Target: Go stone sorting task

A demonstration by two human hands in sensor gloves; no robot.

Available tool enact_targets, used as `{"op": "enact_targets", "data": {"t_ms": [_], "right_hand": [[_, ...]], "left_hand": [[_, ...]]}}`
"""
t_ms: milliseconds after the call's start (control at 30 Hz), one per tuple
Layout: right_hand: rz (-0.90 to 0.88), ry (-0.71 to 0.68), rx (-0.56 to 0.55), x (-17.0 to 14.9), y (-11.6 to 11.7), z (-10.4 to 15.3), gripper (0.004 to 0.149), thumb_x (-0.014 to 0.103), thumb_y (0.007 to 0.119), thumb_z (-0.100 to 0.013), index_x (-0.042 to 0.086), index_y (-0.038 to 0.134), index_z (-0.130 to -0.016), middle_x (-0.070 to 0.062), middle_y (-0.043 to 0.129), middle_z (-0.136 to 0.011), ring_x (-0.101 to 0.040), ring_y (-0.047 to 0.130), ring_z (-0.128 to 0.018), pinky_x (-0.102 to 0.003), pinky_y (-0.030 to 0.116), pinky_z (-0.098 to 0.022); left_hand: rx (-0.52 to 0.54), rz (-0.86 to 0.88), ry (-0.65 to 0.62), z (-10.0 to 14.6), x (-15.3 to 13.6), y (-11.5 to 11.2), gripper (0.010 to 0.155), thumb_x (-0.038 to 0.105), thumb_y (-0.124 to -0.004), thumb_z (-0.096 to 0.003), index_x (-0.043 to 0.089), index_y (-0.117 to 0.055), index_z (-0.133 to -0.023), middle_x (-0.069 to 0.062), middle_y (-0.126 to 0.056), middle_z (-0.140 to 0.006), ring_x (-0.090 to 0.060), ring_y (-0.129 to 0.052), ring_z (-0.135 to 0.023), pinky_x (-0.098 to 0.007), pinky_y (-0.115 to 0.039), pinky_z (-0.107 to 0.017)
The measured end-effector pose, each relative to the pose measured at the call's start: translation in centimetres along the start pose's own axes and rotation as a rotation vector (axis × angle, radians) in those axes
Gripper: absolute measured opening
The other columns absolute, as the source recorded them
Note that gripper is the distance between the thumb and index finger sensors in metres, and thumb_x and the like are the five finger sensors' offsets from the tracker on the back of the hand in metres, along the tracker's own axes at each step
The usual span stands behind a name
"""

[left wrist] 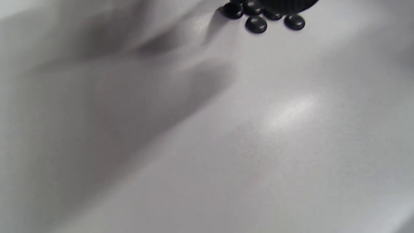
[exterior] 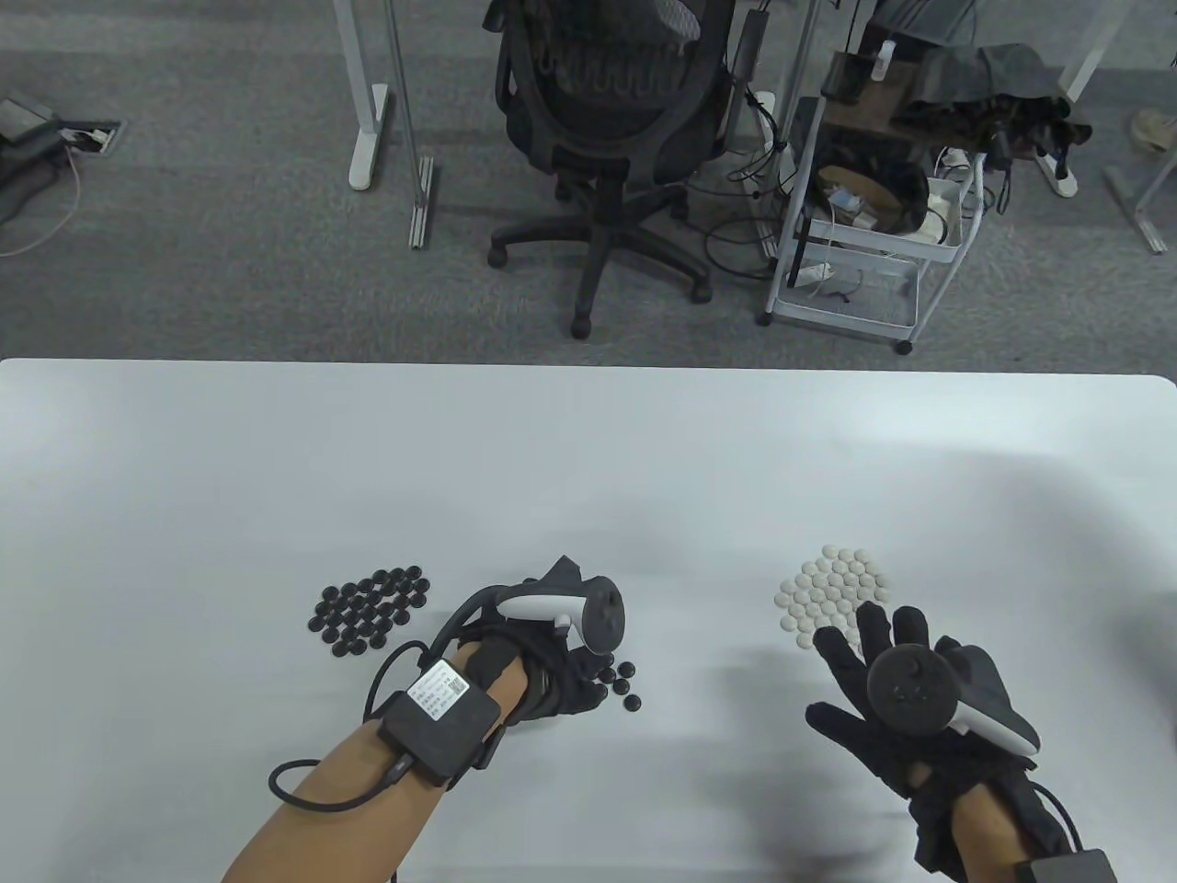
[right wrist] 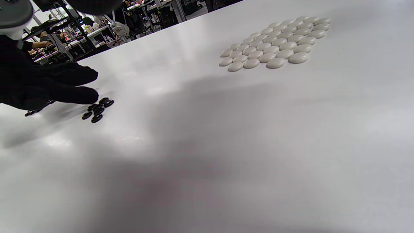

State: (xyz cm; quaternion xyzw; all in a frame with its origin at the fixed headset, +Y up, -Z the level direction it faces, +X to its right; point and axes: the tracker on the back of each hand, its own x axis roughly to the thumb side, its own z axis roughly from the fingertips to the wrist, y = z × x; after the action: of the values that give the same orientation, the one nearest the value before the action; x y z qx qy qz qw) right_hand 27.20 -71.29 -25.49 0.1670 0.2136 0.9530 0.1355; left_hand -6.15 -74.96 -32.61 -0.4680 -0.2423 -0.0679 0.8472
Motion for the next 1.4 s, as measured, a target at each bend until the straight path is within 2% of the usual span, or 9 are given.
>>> {"op": "enact_targets", "data": {"t_ms": [167,433,667,900,1067,1133,1200,1300,1400], "right_hand": [[-0.005,-0.004,-0.013,0.0,-0.2,0.2,0.079,0.053,0.051,-0.056,0.011,0.019,-0.115,-0.032,-0.006,-0.106,-0.058,-0.014,-0.085,-0.079,0.000,-0.049],[0.004,-0.003,0.008,0.2,0.0,0.0,0.079,0.053,0.051,-0.056,0.011,0.019,-0.115,-0.032,-0.006,-0.106,-0.058,-0.014,-0.085,-0.079,0.000,-0.049],[0.009,-0.002,0.015,0.3,0.1,-0.1,0.079,0.053,0.051,-0.056,0.011,0.019,-0.115,-0.032,-0.006,-0.106,-0.058,-0.014,-0.085,-0.079,0.000,-0.049],[0.005,0.000,0.011,0.2,0.1,-0.1,0.079,0.053,0.051,-0.056,0.011,0.019,-0.115,-0.032,-0.006,-0.106,-0.058,-0.014,-0.085,-0.079,0.000,-0.049],[0.004,-0.005,0.006,0.3,0.0,0.0,0.079,0.053,0.051,-0.056,0.011,0.019,-0.115,-0.032,-0.006,-0.106,-0.058,-0.014,-0.085,-0.079,0.000,-0.049],[0.003,-0.008,0.000,0.3,-0.1,0.1,0.079,0.053,0.051,-0.056,0.011,0.019,-0.115,-0.032,-0.006,-0.106,-0.058,-0.014,-0.085,-0.079,0.000,-0.049],[0.002,-0.008,0.000,0.3,-0.1,0.1,0.079,0.053,0.051,-0.056,0.011,0.019,-0.115,-0.032,-0.006,-0.106,-0.058,-0.014,-0.085,-0.079,0.000,-0.049],[0.002,-0.010,0.000,0.3,-0.1,0.1,0.079,0.053,0.051,-0.056,0.011,0.019,-0.115,-0.032,-0.005,-0.106,-0.058,-0.014,-0.085,-0.079,0.000,-0.049],[0.001,-0.013,-0.003,0.2,-0.1,0.1,0.079,0.053,0.051,-0.056,0.011,0.019,-0.115,-0.032,-0.005,-0.106,-0.058,-0.014,-0.085,-0.079,0.000,-0.049]], "left_hand": [[0.001,-0.020,0.085,2.1,-2.5,-2.0,0.064,0.046,-0.046,-0.0575,0.030,-0.029,-0.117,-0.032,0.012,-0.111,-0.060,0.015,-0.090,-0.084,-0.004,-0.058],[0.021,0.127,0.312,6.4,-10.3,-6.2,0.064,0.046,-0.047,-0.0576,0.028,-0.034,-0.117,-0.032,0.011,-0.112,-0.060,0.013,-0.090,-0.084,-0.004,-0.058],[0.055,0.212,0.397,6.7,-13.4,-6.7,0.065,0.046,-0.044,-0.0564,0.029,-0.029,-0.117,-0.031,0.016,-0.110,-0.059,0.018,-0.090,-0.083,0.000,-0.057],[0.080,0.215,0.440,6.3,-14.3,-6.4,0.065,0.046,-0.043,-0.0559,0.029,-0.026,-0.117,-0.030,0.019,-0.109,-0.058,0.020,-0.089,-0.083,0.002,-0.057],[0.168,0.302,0.427,7.1,-14.8,-4.8,0.067,0.047,-0.041,-0.0553,0.030,-0.026,-0.118,-0.029,0.022,-0.108,-0.058,0.022,-0.089,-0.083,0.002,-0.057],[0.240,0.343,0.396,7.9,-14.4,-3.1,0.067,0.047,-0.041,-0.0552,0.029,-0.027,-0.118,-0.029,0.022,-0.109,-0.058,0.022,-0.089,-0.083,0.002,-0.057],[0.265,0.368,0.357,8.3,-13.7,-1.8,0.068,0.048,-0.041,-0.0552,0.027,-0.034,-0.120,-0.029,0.018,-0.110,-0.058,0.021,-0.089,-0.083,0.002,-0.058],[0.266,0.370,0.274,8.1,-12.0,-0.2,0.069,0.049,-0.042,-0.0554,0.025,-0.047,-0.119,-0.029,0.015,-0.113,-0.059,0.019,-0.090,-0.083,0.001,-0.058],[0.233,0.337,0.129,6.7,-9.3,0.9,0.068,0.049,-0.042,-0.0555,0.025,-0.053,-0.118,-0.031,0.010,-0.115,-0.060,0.016,-0.092,-0.084,-0.002,-0.059]]}}
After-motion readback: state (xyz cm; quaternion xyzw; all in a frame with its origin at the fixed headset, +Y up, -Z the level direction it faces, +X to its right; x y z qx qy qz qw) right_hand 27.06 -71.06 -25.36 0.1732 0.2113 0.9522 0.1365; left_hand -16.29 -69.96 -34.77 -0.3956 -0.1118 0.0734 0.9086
